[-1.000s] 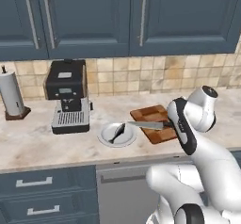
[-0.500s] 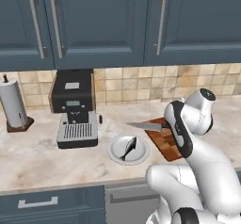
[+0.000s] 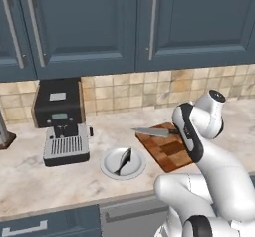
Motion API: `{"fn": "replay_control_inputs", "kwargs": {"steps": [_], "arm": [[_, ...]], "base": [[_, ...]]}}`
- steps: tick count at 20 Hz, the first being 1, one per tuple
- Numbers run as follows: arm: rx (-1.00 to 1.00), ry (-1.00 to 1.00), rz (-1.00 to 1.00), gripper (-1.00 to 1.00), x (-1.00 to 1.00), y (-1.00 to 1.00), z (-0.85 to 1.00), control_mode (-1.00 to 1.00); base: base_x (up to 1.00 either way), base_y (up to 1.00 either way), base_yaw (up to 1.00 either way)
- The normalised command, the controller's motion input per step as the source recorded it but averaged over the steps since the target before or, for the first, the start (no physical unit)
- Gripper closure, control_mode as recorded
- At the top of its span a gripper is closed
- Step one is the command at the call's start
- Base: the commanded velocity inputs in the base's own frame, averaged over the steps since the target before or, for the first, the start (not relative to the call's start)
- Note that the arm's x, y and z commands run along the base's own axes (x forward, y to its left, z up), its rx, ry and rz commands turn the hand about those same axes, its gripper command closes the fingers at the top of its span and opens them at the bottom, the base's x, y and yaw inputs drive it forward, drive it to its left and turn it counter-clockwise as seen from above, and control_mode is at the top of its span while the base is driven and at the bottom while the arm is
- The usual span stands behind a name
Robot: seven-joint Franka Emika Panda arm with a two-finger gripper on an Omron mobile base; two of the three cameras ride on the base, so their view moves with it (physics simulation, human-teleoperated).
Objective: Pick up the knife from the drawer and place it on the cutting board. Then place the meat from the plate to the cutting board.
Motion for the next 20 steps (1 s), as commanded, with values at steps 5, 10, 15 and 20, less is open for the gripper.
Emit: {"fn": "replay_control_inputs", "kwargs": {"steps": [5,10,15,20], "arm": [[0.00,0.00,0.00,1.00,0.00,0.00,0.00,1.00],[0.00,0.01,-0.05,1.00,0.00,0.00,-0.05,-1.00],[0.00,0.01,-0.19,1.00,0.17,0.00,-0.25,-1.00],[0.00,0.00,-0.06,1.00,0.30,0.00,-0.36,-1.00]], "base": [[0.14,-0.17,-0.40],[0.00,0.00,-0.22],[0.00,0.00,0.00],[0.00,0.00,0.00]]}}
